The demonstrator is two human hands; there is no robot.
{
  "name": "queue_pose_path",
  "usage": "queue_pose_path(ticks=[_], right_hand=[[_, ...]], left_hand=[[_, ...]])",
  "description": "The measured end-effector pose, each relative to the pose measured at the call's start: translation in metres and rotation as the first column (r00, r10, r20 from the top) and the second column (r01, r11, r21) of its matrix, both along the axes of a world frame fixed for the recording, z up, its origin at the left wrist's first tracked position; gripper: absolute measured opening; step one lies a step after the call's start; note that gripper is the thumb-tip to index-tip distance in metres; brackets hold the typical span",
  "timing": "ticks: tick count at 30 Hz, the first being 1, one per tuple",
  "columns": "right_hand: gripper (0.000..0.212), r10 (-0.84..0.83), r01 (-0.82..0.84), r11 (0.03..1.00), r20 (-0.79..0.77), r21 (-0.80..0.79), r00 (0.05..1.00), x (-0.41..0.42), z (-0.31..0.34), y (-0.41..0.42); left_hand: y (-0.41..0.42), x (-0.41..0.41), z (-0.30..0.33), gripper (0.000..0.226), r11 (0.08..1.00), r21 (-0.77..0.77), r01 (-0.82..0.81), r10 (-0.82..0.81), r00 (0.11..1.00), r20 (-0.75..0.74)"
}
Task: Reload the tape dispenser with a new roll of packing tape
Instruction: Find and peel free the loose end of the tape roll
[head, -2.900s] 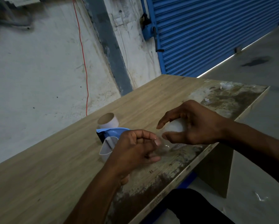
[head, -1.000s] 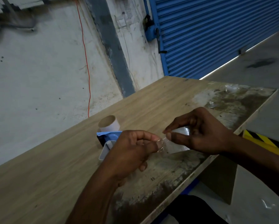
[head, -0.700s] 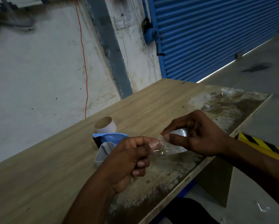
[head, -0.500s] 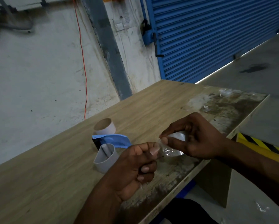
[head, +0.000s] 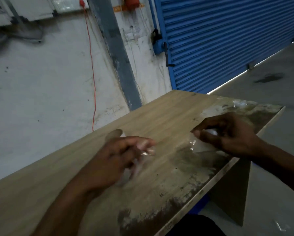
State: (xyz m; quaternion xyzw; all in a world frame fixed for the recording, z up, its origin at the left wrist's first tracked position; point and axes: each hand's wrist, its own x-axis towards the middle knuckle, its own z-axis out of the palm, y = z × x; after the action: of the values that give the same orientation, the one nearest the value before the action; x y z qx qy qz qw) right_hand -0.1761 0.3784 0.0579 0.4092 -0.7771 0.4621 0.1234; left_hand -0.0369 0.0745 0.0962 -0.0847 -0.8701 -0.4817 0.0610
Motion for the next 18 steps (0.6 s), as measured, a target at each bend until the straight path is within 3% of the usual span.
queue_pose_path(ticks=[3,5,9,12,15,18], right_hand=[[0.013,0.029,-0.020,0.993,0.085,-0.115,0.996,-0.002,0.004,0.002],[0.021,0.030,-0.011,0.986,0.109,-0.169,0.994,-0.006,0.007,0.011],[0.023,-0.059,0.079,0.975,0.102,-0.209,0.993,-0.012,0.006,0.030],[0.021,-0.137,0.182,0.934,0.161,-0.306,0.977,-0.027,0.005,0.055],[0.020,-0.244,0.302,0.868,0.192,-0.394,0.951,-0.044,0.003,0.079],[0.021,-0.287,0.355,0.838,0.219,-0.415,0.933,-0.055,-0.001,0.091]], left_hand=[[0.050,-0.046,-0.025,0.020,0.994,-0.108,0.022,-0.021,1.000,0.015],[0.060,-0.079,-0.046,0.019,0.996,-0.079,-0.049,0.044,0.997,-0.057],[0.105,-0.128,-0.056,0.015,0.948,0.295,-0.118,0.132,0.991,-0.029],[0.134,-0.165,-0.049,0.008,0.892,0.400,-0.211,0.261,0.962,-0.074],[0.155,-0.201,-0.047,0.010,0.907,0.351,-0.233,0.296,0.945,-0.137],[0.168,-0.232,-0.061,0.013,0.951,0.158,-0.265,0.294,0.935,-0.198]])
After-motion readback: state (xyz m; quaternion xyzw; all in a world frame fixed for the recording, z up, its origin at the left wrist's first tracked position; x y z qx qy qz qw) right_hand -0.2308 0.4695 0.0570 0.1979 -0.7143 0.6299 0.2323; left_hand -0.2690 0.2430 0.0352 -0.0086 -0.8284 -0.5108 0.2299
